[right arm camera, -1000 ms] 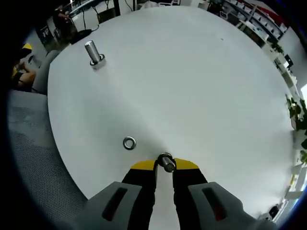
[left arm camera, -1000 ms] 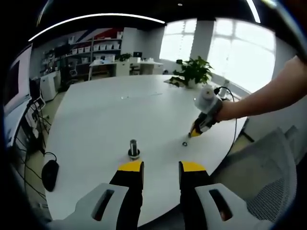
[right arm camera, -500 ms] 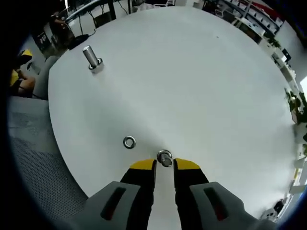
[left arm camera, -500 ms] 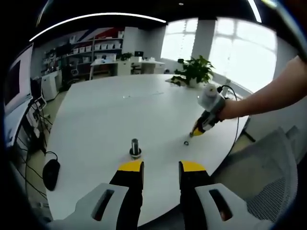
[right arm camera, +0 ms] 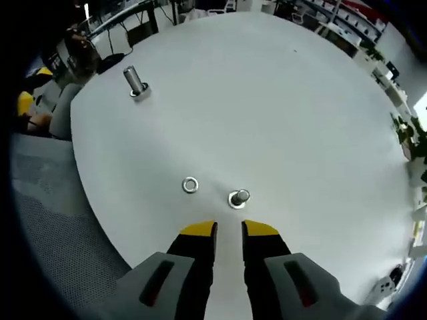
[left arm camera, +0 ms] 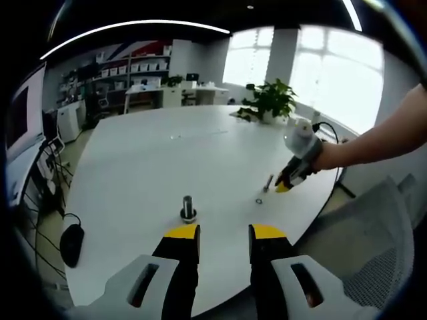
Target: Place the washer onto the threaded stud by aligning its center hole with the stud, sliding it down to the base, and recovering from edge contact or off-axis alignment until the washer reaches the visible bottom stop.
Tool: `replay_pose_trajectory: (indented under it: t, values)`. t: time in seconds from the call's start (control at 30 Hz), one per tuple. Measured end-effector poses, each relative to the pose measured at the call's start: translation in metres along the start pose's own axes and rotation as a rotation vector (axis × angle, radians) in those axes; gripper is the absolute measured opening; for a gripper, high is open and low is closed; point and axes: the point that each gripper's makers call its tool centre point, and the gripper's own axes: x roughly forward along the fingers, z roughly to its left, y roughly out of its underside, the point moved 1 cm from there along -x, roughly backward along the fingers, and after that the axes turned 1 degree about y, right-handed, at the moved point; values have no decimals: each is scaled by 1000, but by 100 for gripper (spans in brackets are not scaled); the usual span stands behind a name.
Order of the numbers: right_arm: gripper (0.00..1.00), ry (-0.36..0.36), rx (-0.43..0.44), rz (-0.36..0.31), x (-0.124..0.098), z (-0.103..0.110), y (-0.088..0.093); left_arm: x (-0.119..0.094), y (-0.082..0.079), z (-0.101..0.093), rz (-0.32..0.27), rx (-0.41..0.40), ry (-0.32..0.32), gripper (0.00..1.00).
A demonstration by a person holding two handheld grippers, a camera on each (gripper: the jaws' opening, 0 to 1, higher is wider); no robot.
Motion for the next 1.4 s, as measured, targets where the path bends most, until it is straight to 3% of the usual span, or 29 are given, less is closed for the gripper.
replay_pose_trajectory:
  t: [0.47, 1.0, 1.4]
  values:
    - [19, -23, 9, -22, -1, 12, -6, 1, 1, -1, 6, 8, 4, 27]
    - [23, -79, 10, -24, 16, 37, -20, 0, 0, -1, 2, -7, 5, 27]
    - [24, -76, -31, -9, 31, 41, -26, 1, 1, 1, 5, -11, 1, 27]
